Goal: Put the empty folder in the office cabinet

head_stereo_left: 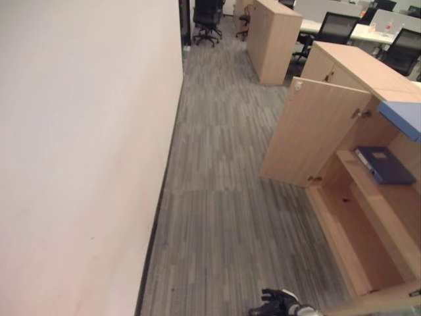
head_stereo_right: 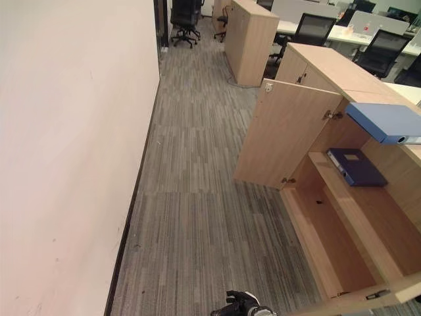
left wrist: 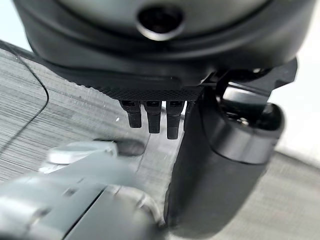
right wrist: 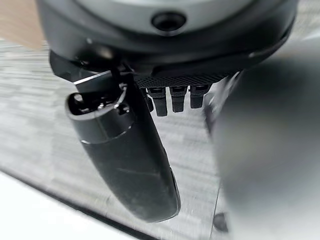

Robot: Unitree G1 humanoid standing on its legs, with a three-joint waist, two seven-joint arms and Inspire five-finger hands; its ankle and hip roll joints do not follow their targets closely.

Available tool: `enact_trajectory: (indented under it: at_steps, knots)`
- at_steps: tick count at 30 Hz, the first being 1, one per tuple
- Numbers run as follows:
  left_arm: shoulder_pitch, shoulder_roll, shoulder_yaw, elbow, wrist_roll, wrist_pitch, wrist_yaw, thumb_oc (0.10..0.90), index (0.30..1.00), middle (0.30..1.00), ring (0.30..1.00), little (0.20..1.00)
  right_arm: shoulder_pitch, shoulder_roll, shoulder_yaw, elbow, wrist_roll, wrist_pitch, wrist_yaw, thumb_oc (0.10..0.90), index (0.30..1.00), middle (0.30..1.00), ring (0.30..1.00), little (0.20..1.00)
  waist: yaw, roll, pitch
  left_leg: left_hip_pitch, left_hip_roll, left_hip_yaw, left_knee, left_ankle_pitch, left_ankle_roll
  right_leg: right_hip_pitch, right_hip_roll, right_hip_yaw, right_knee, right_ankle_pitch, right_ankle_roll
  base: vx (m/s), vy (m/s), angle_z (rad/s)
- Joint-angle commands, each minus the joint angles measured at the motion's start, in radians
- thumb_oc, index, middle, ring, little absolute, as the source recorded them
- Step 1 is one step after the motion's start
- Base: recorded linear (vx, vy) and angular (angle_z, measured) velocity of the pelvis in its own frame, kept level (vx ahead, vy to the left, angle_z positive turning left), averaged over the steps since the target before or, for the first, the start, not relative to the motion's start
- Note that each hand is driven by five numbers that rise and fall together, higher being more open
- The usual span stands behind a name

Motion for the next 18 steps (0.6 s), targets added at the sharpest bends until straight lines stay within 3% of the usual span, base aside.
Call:
enact_trajectory:
  at_steps: [1, 3, 4, 7, 9, 10, 11, 14, 15, 18]
  knots:
    - [-0.058, 0.024, -0.003, 0.005, 0.003, -0.031, 0.014, 0.8, 0.9, 0.9, 0.9, 0.9, 0.02, 0.046, -0.031, 0.059, 0.017, 0.002, -0.01, 0.8, 0.9, 0.9, 0.9, 0.9, 0.004, -0.041, 0.011, 0.03, -0.027, 0.079, 0.081, 0.07, 0.011, 0.11, 0.003, 0.02, -0.219, 0.231, 0.154, 0.25, -0.362, -0.1]
    - [-0.061, 0.029, -0.01, -0.016, -0.007, -0.036, 0.021, 0.8, 0.9, 0.9, 0.9, 0.9, 0.028, 0.038, -0.028, 0.07, 0.015, -0.001, -0.021, 0.8, 0.9, 0.9, 0.9, 0.9, 0.018, -0.051, 0.014, -0.013, 0.038, 0.1, 0.262, 0.136, -0.017, 0.164, 0.057, 0.015, -0.252, 0.179, 0.115, 0.2, -0.354, -0.16]
    - [-0.057, 0.035, -0.012, -0.038, -0.013, -0.043, 0.026, 0.8, 0.9, 0.9, 0.9, 0.9, 0.032, 0.025, -0.031, 0.081, 0.012, 0.0, -0.025, 0.8, 0.9, 0.9, 0.9, 0.9, 0.043, -0.061, 0.036, -0.083, 0.109, 0.102, 0.454, 0.22, -0.023, 0.219, 0.111, 0.018, -0.29, 0.128, 0.073, 0.17, -0.331, -0.24]
    - [-0.05, 0.036, -0.011, -0.039, -0.021, -0.048, 0.027, 0.8, 0.9, 0.9, 0.9, 0.9, 0.032, 0.008, -0.039, 0.091, 0.009, 0.001, -0.026, 0.8, 0.9, 0.9, 0.9, 0.9, 0.066, -0.073, 0.059, -0.155, 0.141, 0.107, 0.519, 0.208, -0.011, 0.247, 0.128, 0.035, -0.315, 0.103, 0.056, 0.12, -0.129, -0.49]
    - [-0.039, 0.034, -0.003, -0.03, -0.026, -0.048, 0.026, 0.8, 0.9, 0.9, 0.9, 0.9, 0.033, -0.001, -0.04, 0.098, -0.002, 0.004, -0.024, 0.8, 0.9, 0.9, 0.9, 0.9, 0.081, -0.082, 0.068, -0.234, 0.136, 0.115, 0.459, 0.146, 0.007, 0.26, 0.121, 0.064, -0.331, 0.097, 0.06, 0.1, 0.06, -0.46]
    - [-0.039, 0.034, -0.003, -0.03, -0.026, -0.048, 0.026, 0.8, 0.9, 0.9, 0.9, 0.9, 0.033, -0.002, -0.04, 0.098, -0.003, 0.004, -0.024, 0.8, 0.9, 0.9, 0.9, 0.9, 0.081, -0.083, 0.066, -0.235, 0.134, 0.117, 0.457, 0.145, 0.01, 0.258, 0.119, 0.065, -0.331, 0.099, 0.061, 0.11, 0.167, -0.19]
    - [-0.028, 0.035, 0.002, -0.024, -0.027, -0.046, 0.023, 0.8, 0.9, 0.9, 0.9, 0.9, 0.031, -0.009, -0.037, 0.102, -0.008, 0.002, -0.025, 0.8, 0.9, 0.9, 0.9, 0.9, 0.094, -0.078, 0.07, -0.302, 0.113, 0.105, 0.341, 0.146, 0.008, 0.266, 0.121, 0.103, -0.341, 0.093, 0.064, 0.13, 0.237, -0.19]
    - [-0.019, 0.037, 0.007, -0.016, -0.037, -0.052, 0.022, 0.8, 0.9, 0.9, 0.9, 0.9, 0.026, -0.02, -0.035, 0.1, -0.004, -0.012, -0.03, 0.8, 0.9, 0.9, 0.9, 0.9, 0.128, -0.043, 0.083, -0.399, 0.084, 0.035, 0.025, 0.324, -0.025, 0.299, 0.143, 0.154, -0.356, 0.079, 0.072, 0.19, 0.284, -0.33]
    - [-0.02, 0.039, 0.009, -0.013, -0.039, -0.052, 0.021, 0.8, 0.9, 0.9, 0.9, 0.9, 0.023, -0.022, -0.034, 0.1, -0.005, -0.015, -0.03, 0.8, 0.9, 0.9, 0.9, 0.9, 0.134, -0.035, 0.087, -0.421, 0.088, 0.013, -0.035, 0.352, -0.031, 0.309, 0.146, 0.166, -0.354, 0.073, 0.072, 0.22, 0.276, -0.57]
    - [-0.02, 0.032, 0.013, 0.002, -0.041, -0.054, 0.017, 0.8, 0.9, 0.9, 0.9, 0.9, 0.009, -0.024, -0.031, 0.106, -0.018, -0.017, -0.029, 0.8, 0.9, 0.9, 0.9, 0.9, 0.149, -0.008, 0.077, -0.457, 0.111, -0.034, -0.045, 0.356, -0.053, 0.355, 0.146, 0.199, -0.34, 0.048, 0.084, 0.26, 0.249, -0.5]
